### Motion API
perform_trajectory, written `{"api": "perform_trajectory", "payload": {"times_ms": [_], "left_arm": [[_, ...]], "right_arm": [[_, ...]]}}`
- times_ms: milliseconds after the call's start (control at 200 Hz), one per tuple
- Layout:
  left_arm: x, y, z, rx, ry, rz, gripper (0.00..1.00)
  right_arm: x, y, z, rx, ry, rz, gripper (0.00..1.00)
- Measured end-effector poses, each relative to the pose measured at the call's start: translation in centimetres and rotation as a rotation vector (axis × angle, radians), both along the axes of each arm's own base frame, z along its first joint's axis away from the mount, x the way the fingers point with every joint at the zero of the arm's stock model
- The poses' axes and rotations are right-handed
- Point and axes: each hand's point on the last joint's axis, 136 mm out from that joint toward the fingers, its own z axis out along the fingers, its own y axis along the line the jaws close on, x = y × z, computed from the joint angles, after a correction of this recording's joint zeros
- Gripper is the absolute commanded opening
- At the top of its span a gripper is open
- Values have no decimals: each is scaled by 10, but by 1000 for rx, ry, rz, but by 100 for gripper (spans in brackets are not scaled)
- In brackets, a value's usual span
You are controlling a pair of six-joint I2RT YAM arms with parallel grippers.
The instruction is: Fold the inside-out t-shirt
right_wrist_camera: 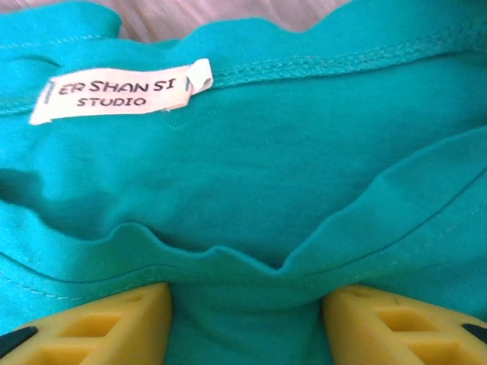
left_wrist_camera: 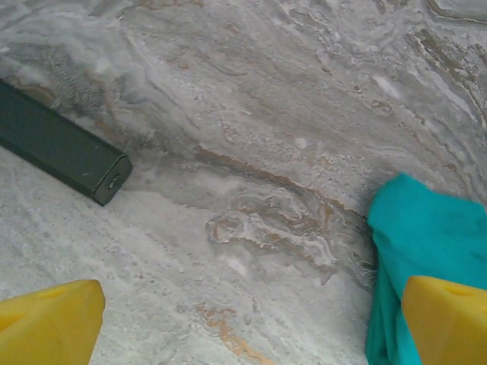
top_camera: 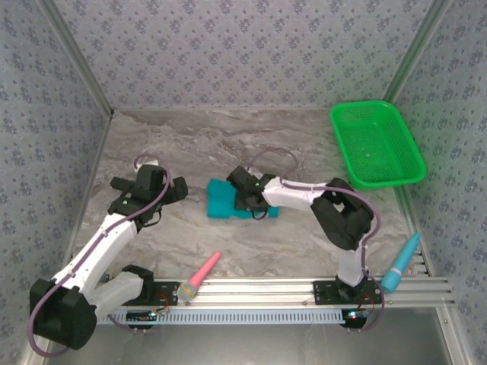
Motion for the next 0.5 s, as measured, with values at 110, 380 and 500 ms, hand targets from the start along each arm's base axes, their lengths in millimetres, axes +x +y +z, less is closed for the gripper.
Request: {"api": "perform_trajectory", "payload": {"times_ms": [110,380,500], "left_arm": [[-3,15,-12,33,13,49,100],[0,34,-25,211,-17,20,100],[13,38,-14,318,-78,-20,100]], "right_arm": [[12,4,4,7,-24,35,99],[11,-14,107,-26,-237,160,100],[15,-61,205,-18,-503,118,100]]}}
